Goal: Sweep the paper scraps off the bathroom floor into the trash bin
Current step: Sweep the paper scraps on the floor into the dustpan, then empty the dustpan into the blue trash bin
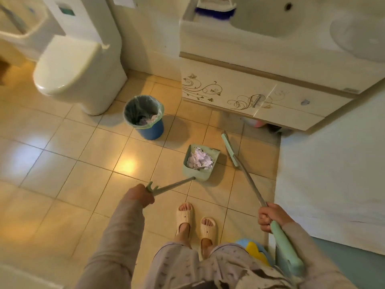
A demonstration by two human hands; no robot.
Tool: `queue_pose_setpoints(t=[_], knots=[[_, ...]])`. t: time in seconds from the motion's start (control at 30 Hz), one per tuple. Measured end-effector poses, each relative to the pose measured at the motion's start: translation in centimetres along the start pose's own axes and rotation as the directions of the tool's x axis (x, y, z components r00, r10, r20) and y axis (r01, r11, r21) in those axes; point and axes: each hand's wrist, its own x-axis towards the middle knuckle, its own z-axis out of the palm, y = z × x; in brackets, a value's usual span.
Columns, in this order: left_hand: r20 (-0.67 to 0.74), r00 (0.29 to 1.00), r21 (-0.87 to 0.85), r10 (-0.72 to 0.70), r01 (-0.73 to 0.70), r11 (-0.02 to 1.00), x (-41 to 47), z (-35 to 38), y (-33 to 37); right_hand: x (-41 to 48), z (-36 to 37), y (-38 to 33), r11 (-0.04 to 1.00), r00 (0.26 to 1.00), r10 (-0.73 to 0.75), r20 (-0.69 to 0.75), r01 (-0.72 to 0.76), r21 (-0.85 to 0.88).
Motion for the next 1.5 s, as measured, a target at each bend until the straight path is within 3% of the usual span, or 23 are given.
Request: queue_pose_setpoints(t=[0.17, 0.43, 0.57, 0.73, 0.93, 1.1, 1.27, 1.5], knots=[[-0.160, 0.986, -0.010, -0.056, 0.055, 0.998, -3.8, 6.8, -5.7, -0.2, -0.4, -0.5, 0.991, 0.999, -0.008, 0.040, 0.013, -0.133], [-0.173, 0.964, -0.371, -0.203, 0.127, 0.920, -9.2, 11.5, -10.3, 0.7, 2.4, -0.5, 0.913, 0.998, 0.001, 0.065, 0.025, -0.406], [-0.181, 0.946, -0.566, -0.270, 0.124, 0.815, -10.6, 11.5, -11.7, 1.4, 5.0, -0.9, 0.789, 0.997, 0.033, 0.070, 0.017, -0.614], [-0.241, 0.910, -0.617, -0.338, 0.125, 0.777, -10.8, 9.5, -13.4, 1.4, 9.9, 0.3, 0.545, 0.996, 0.034, 0.081, 0.049, -0.837], [-0.297, 0.857, -0.674, -0.422, 0.125, 0.728, -10.9, 7.2, -14.5, 1.5, 13.0, 2.4, 0.506, 0.995, 0.064, 0.076, 0.033, -0.862], [-0.447, 0.791, -0.591, -0.418, 0.090, 0.802, -10.6, 3.5, -14.3, 1.4, 15.1, 0.7, 0.485, 0.995, 0.068, 0.079, 0.036, -0.874], [-0.656, 0.686, -0.378, -0.315, 0.063, 0.924, -11.0, 0.4, -14.7, 1.5, 15.9, -0.9, 0.486, 0.991, 0.112, 0.071, 0.007, -0.874], [-0.795, 0.605, 0.121, 0.047, 0.082, 0.989, -9.7, -4.2, -12.6, 1.6, 15.5, -1.0, 0.505, 0.991, 0.111, 0.070, 0.004, -0.863]])
